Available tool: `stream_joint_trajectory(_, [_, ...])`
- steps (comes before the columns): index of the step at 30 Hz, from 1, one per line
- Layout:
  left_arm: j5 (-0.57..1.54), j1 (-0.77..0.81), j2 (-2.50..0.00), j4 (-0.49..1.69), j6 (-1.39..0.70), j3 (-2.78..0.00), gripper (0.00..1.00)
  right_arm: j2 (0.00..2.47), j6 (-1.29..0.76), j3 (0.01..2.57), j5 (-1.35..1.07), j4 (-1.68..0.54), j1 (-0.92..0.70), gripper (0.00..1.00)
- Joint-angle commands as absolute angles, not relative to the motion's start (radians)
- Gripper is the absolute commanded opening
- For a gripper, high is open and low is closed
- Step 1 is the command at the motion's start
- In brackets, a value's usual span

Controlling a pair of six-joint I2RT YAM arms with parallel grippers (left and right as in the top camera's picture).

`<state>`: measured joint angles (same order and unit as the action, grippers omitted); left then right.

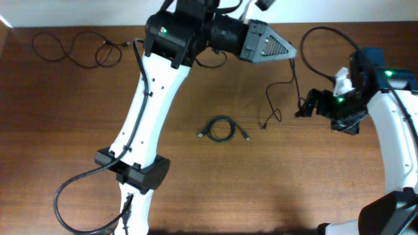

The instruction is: Untangle cables

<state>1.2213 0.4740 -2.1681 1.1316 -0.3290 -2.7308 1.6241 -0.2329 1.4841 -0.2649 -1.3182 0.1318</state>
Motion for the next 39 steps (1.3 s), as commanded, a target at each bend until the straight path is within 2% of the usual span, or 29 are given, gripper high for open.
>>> stream_joint_trajectory(1, [1.188,0.424,-2.118,1.147,-0.301,-2.763,0.0,1.645,-0.244,1.44,-0.15,-1.331,0.204,0.98])
stream_joint_trajectory(3, [1.039,0.424,-2.118,1.218,-0.301,-2.763,0.0,1.645,-0.244,1.44,-0.149,-1.331,0.224,0.98])
stream_joint_trajectory(7, [0.877,0.424,-2.118,1.274,-0.301,-2.763,0.0,1.645,-0.246,1.44,-0.149,-1.322,0.235,0.98])
stream_joint_trajectory(10, [0.727,0.424,-2.118,1.303,-0.302,-2.763,0.0,1.645,-0.327,1.44,-0.095,-1.319,0.25,0.98])
stream_joint_trajectory(18, [0.614,0.424,-2.118,1.327,-0.344,-2.763,0.0,1.645,-0.49,1.44,0.084,-1.32,0.252,0.99])
stream_joint_trajectory(21, [0.601,0.424,-2.118,1.328,-0.348,-2.763,0.0,1.645,-0.523,1.44,0.073,-1.322,0.25,0.98])
stream_joint_trajectory(25, [0.567,0.425,-2.118,1.34,-0.348,-2.763,0.0,1.639,-0.487,1.441,-0.097,-1.322,0.25,0.98])
stream_joint_trajectory(28, [0.508,0.425,-2.118,1.363,-0.352,-2.763,0.0,1.613,-0.491,1.442,-0.093,-1.32,0.25,0.98])
stream_joint_trajectory(39, [0.167,0.424,-2.119,1.439,-0.42,-2.763,0.0,1.451,-0.46,1.506,-0.105,-1.333,0.25,0.98])
